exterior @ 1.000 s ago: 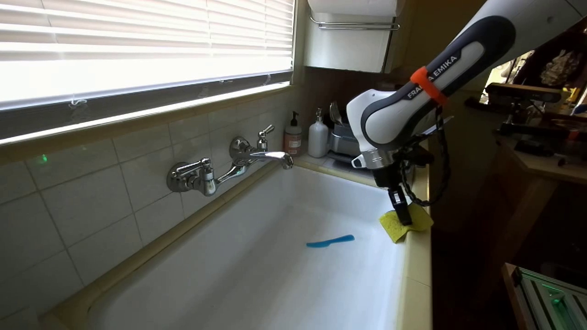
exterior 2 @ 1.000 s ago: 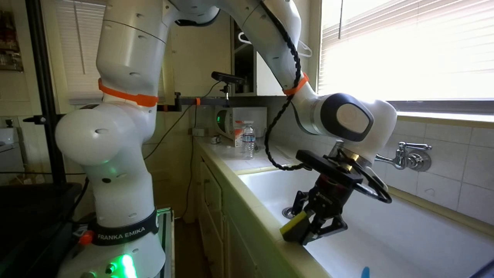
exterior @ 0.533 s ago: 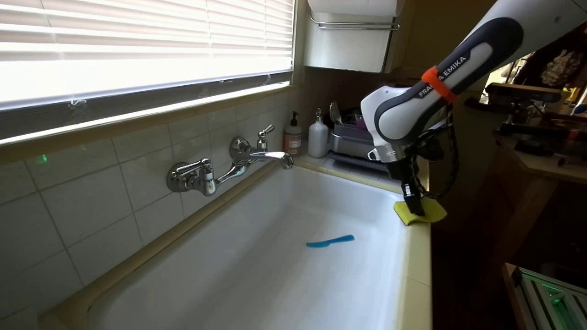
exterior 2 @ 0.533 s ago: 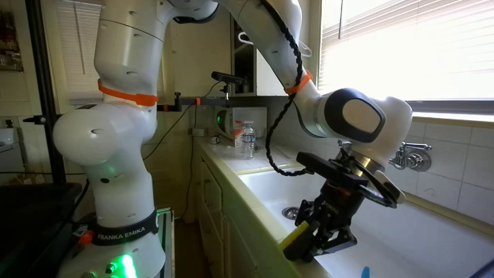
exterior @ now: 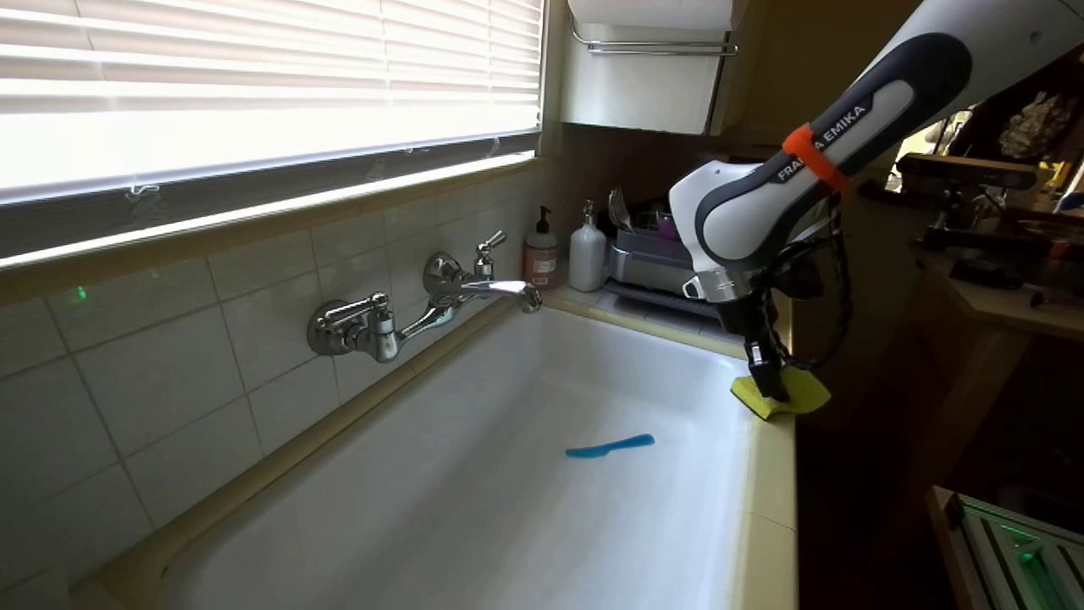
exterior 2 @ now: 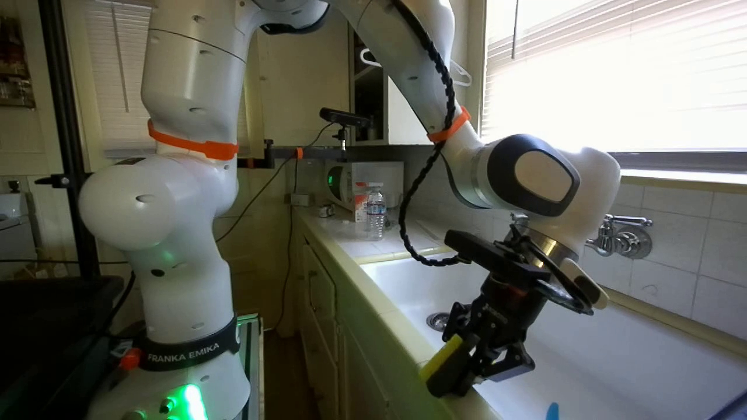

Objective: Use the sponge to wipe the sink

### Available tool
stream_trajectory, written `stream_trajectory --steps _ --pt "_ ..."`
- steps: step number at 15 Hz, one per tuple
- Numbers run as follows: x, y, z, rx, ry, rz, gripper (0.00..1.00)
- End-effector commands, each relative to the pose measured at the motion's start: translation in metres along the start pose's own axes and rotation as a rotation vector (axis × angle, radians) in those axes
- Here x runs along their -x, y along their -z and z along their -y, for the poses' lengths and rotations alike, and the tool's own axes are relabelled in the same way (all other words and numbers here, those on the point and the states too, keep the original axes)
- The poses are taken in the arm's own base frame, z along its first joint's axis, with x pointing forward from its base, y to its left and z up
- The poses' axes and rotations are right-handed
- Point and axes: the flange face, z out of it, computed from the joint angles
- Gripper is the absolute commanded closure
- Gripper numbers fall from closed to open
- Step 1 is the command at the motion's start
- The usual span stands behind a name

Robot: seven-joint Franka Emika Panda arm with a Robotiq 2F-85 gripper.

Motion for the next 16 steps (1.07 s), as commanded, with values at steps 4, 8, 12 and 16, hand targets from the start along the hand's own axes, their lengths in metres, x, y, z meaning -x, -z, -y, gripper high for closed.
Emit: stream_trajectory --steps 4,8,12,16 --pt "-0.039 0.019 0.078 0.072 0.174 -0.075 0.97" --pt "-0.064 0.023 0.125 0.127 0.301 -0.079 0.97" --pt "-0.065 0.008 0.129 0.133 0.332 -0.029 0.97" --pt "-0.053 0.002 0.098 0.121 0.272 -0.027 0.97"
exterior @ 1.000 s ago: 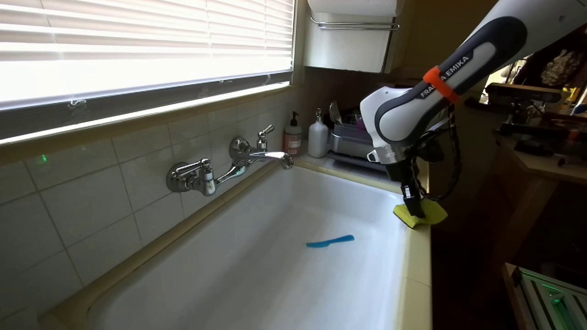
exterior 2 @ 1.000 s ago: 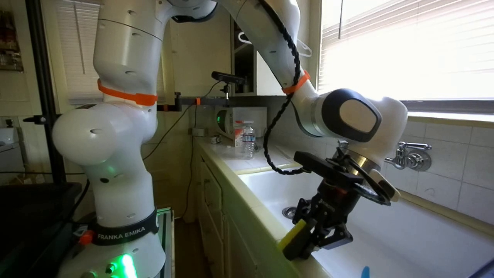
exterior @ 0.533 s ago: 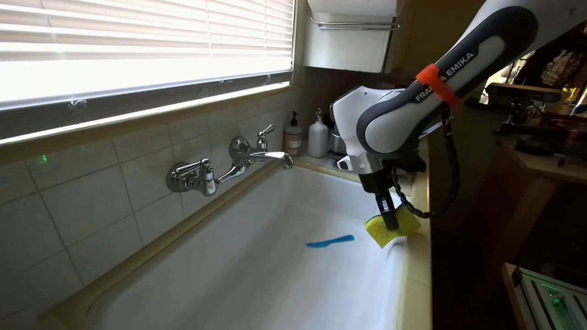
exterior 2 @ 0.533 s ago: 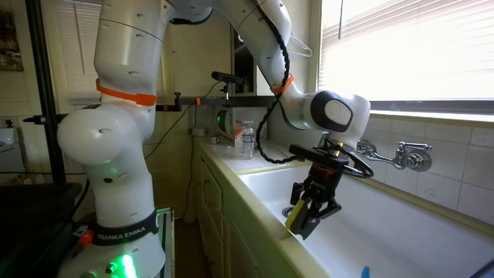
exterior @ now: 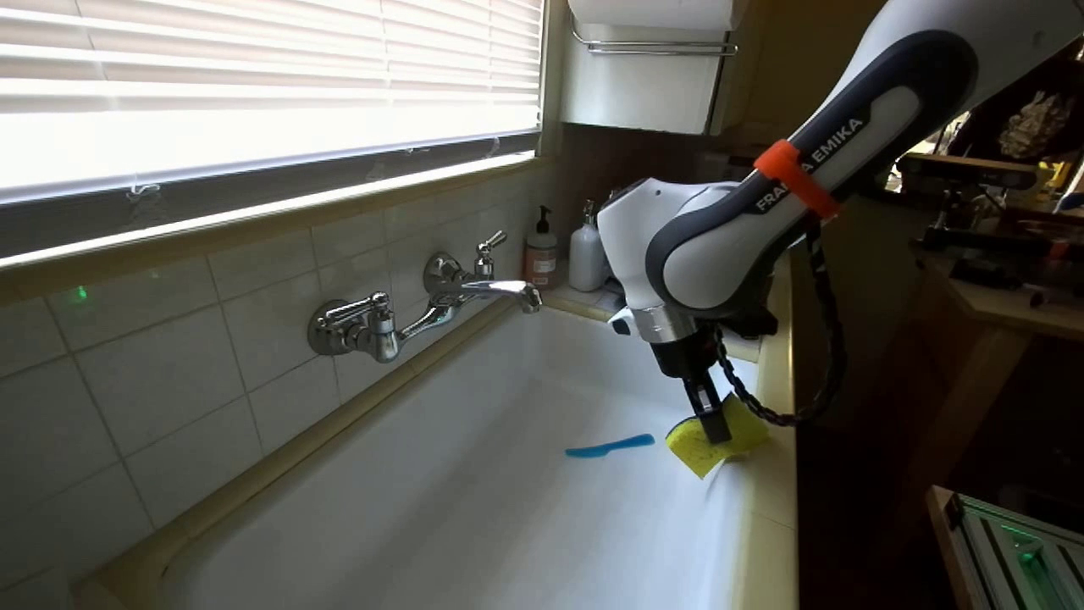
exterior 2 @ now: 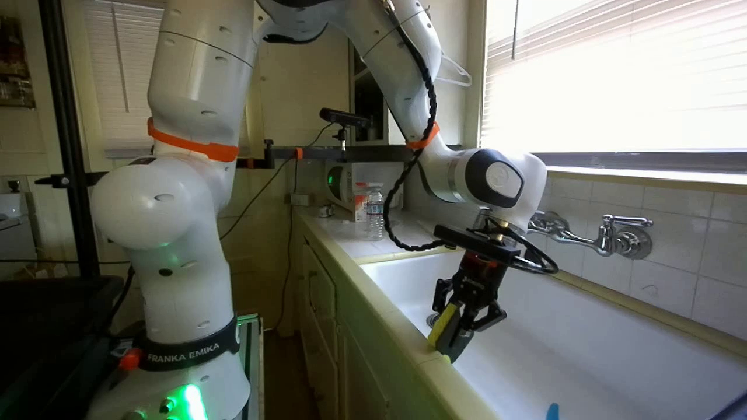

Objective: Use the sponge to wipe the sink

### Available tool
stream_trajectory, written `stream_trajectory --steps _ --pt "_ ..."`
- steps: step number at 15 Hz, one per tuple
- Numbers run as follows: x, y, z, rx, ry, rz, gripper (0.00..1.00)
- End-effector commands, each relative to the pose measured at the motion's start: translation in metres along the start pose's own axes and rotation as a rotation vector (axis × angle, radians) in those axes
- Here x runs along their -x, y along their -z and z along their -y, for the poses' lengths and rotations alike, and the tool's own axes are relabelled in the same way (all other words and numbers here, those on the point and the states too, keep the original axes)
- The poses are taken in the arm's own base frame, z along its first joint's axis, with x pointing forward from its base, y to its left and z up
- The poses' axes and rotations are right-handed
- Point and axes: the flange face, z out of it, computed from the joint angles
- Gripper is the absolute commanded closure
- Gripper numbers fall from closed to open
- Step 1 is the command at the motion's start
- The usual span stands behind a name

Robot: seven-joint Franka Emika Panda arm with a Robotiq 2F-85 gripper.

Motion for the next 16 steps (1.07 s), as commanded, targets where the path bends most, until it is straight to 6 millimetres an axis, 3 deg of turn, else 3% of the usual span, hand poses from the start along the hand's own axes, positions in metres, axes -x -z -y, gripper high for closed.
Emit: stream_trajectory --steps 1,7,16 --pt "0.025 -0.017 -0.029 -0.014 -0.045 0.022 0.97" --pt "0.058 -0.026 -0.081 -0.036 -0.163 0.013 0.97" --pt "0.095 -0.025 -0.133 -0.016 -0.281 0.017 0.97"
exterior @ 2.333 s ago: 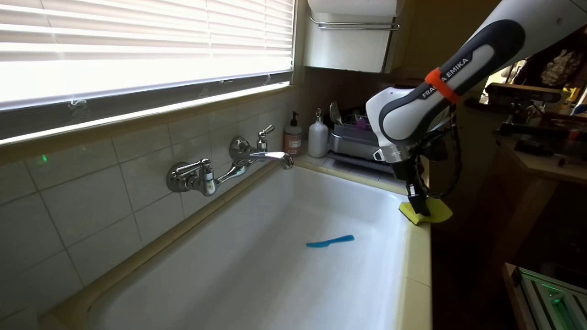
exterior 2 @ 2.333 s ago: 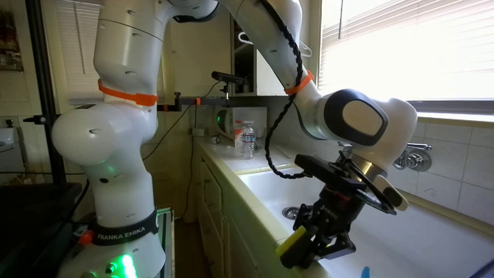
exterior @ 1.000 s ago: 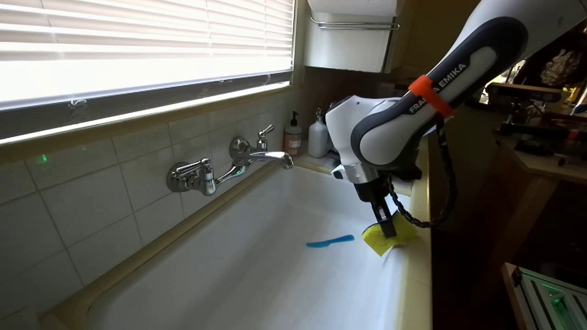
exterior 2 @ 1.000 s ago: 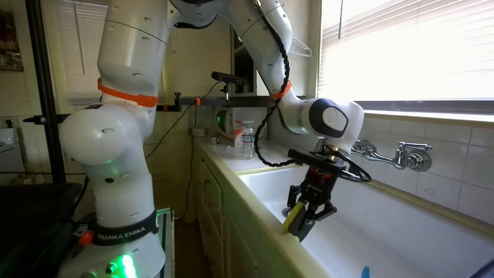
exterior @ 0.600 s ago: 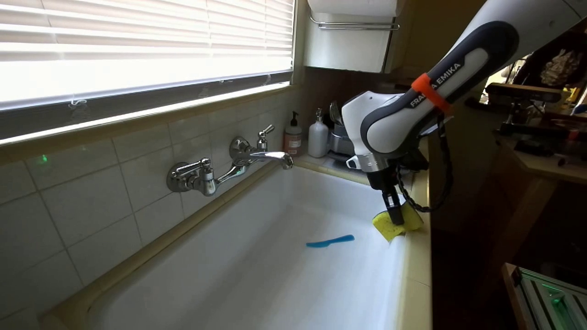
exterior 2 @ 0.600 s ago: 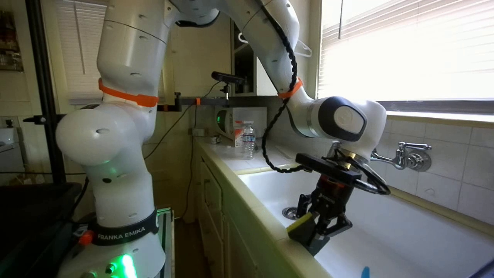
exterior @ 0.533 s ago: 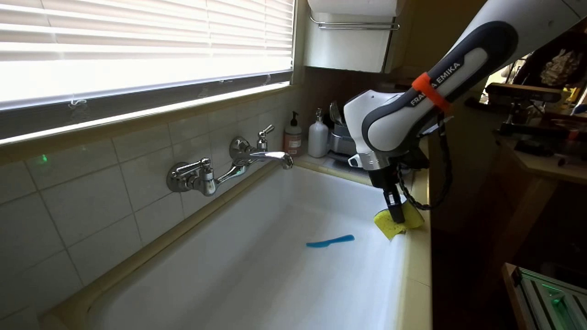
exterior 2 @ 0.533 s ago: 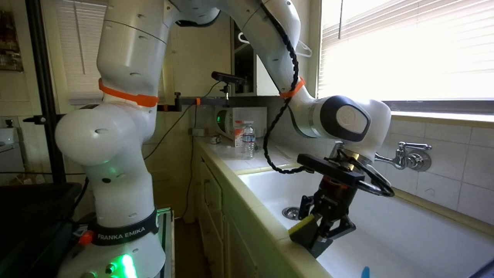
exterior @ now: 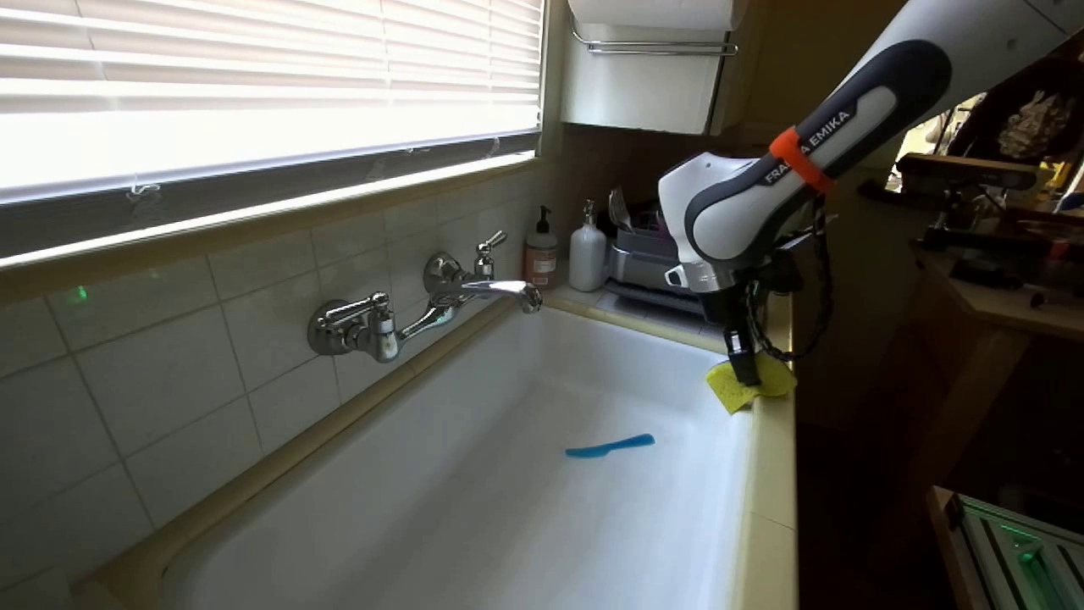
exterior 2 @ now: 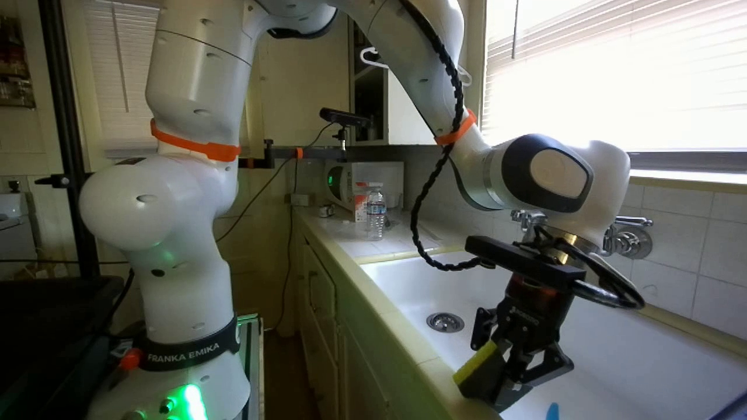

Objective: Use the sponge to wipe the sink

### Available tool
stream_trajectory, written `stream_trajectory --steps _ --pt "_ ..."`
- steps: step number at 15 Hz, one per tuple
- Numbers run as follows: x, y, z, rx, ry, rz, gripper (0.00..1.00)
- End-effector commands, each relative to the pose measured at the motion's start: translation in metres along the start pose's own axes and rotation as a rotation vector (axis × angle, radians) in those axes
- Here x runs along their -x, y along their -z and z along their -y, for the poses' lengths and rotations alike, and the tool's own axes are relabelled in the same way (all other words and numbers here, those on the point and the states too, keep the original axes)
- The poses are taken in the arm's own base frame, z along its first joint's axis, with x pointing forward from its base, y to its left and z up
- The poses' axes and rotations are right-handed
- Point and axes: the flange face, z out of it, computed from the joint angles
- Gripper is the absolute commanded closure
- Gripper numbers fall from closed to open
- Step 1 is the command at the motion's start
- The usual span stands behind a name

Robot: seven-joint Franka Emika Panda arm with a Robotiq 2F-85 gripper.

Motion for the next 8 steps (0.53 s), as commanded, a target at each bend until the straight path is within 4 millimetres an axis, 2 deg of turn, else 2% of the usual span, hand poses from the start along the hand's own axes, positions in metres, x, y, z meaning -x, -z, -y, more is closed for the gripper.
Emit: stream_trajectory --steps 1,5,8 --pt "0.011 -0.012 -0.021 0.028 -0.037 0.031 0.97" --pt "0.016 -0.010 -0.032 0.031 -0.069 0.022 0.97" --pt "0.011 0.006 -0.023 0.048 -0.084 -0.028 0.97"
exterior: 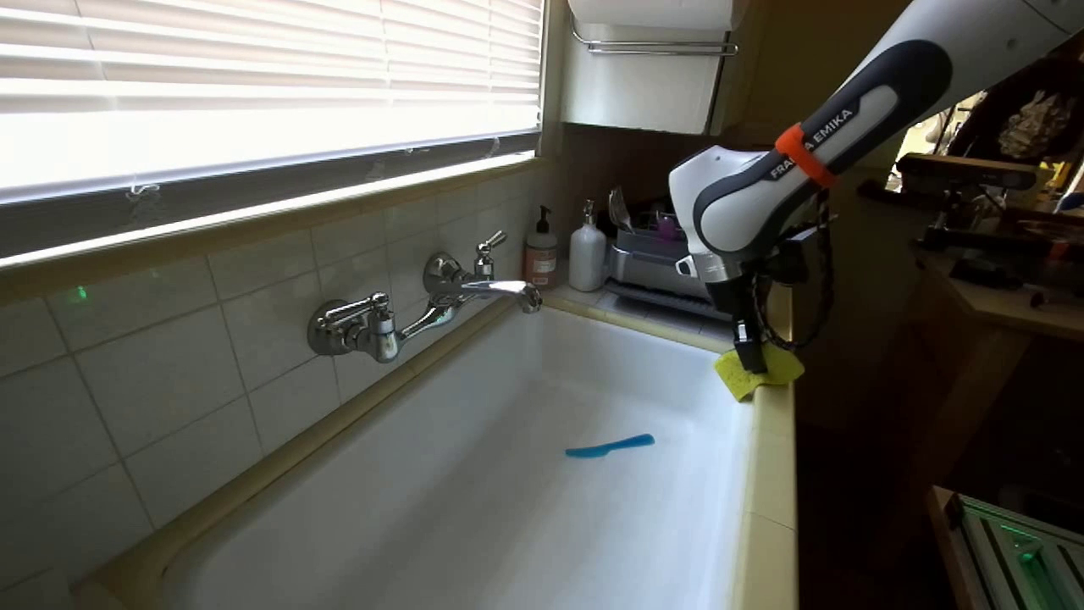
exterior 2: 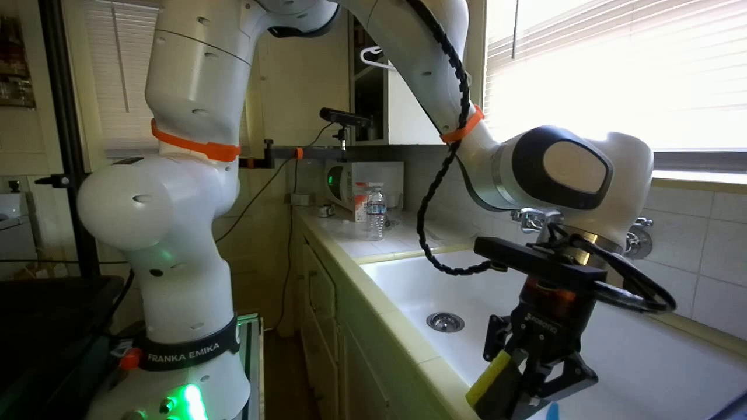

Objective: Use the sponge to wipe the sink

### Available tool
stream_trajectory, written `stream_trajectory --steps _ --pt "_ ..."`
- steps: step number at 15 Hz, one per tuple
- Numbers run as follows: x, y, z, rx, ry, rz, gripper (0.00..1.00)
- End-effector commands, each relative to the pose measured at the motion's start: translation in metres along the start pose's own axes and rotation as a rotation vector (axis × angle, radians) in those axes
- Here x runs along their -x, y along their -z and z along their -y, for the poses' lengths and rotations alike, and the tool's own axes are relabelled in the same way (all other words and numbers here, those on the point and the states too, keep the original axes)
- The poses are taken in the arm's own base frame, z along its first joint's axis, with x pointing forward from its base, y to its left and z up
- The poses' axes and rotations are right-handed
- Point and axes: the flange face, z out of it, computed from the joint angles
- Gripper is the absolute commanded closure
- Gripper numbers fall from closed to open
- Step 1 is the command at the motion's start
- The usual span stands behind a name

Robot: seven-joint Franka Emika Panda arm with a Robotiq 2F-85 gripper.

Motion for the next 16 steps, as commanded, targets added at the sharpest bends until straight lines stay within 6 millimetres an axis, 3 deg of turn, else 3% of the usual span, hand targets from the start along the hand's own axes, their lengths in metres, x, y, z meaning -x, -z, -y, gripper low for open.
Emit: stream_trajectory --steps 1,5,8,16 --pt "-0.004 0.012 0.009 0.053 -0.028 -0.054 0.97" --pt "-0.027 0.037 0.017 0.134 -0.070 -0.183 0.97" --pt "-0.046 0.046 0.022 0.173 -0.088 -0.266 0.97" --pt "-0.101 0.026 0.034 0.139 -0.081 -0.470 0.97"
